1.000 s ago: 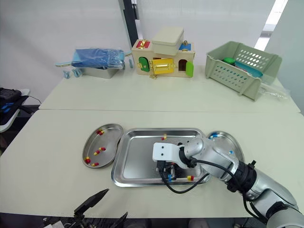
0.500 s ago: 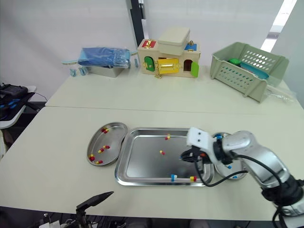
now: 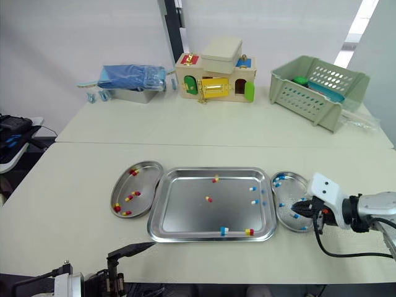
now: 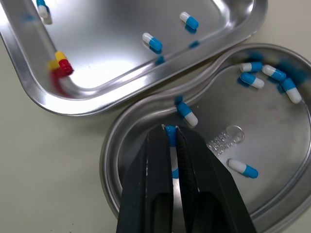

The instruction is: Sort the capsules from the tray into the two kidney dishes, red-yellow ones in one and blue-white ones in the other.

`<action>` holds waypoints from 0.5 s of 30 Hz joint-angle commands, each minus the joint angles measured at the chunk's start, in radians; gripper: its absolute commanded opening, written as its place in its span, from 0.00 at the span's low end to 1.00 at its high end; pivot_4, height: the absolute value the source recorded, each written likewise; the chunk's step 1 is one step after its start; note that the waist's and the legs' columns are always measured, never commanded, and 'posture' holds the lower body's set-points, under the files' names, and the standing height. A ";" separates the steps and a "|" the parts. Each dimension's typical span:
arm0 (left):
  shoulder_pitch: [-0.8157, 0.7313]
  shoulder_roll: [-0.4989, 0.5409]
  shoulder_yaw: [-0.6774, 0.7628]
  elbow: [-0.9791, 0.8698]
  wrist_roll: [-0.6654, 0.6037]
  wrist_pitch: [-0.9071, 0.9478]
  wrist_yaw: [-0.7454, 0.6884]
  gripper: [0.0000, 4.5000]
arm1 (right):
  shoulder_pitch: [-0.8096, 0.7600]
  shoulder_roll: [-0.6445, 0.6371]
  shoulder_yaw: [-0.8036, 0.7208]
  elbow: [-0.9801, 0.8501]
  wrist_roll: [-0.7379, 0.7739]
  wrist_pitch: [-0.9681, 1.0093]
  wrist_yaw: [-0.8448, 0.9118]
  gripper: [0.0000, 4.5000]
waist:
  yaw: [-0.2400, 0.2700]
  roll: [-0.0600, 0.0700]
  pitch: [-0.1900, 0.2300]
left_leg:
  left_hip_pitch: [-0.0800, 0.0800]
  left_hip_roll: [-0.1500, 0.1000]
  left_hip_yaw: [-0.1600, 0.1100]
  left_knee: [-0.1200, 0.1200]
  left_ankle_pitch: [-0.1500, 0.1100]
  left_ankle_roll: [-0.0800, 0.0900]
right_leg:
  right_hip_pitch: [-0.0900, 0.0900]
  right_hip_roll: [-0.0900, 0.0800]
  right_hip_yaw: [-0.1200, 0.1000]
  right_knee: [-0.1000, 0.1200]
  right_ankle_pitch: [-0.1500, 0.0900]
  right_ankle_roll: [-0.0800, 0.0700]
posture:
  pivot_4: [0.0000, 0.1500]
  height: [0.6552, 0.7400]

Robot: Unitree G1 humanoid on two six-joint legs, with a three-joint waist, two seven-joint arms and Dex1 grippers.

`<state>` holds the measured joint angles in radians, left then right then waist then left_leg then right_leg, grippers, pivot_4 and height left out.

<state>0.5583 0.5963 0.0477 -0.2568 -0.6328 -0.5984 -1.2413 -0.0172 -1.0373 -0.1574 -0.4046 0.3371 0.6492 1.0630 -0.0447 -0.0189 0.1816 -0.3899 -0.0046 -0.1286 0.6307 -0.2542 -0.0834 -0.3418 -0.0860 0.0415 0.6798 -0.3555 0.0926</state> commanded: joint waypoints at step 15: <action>-0.023 -0.029 0.057 0.029 -0.002 0.016 0.010 1.00 | -0.005 -0.012 -0.047 0.090 0.007 -0.099 -0.002 0.80 | 0.003 0.000 0.000 | 0.000 0.000 0.000 0.000 0.000 0.000 | 0.001 0.000 0.000 0.000 0.000 0.000 | 1.00 1.00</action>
<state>0.5353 0.5715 0.0853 -0.2232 -0.6327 -0.5899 -1.2462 -0.0137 -1.0296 -0.1637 -0.3083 0.3341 0.5727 1.0463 -0.0416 -0.0189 0.1816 -0.3895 -0.0046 -0.1287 0.6307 -0.2542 -0.0834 -0.3410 -0.0861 0.0415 0.6794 -0.3555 0.0926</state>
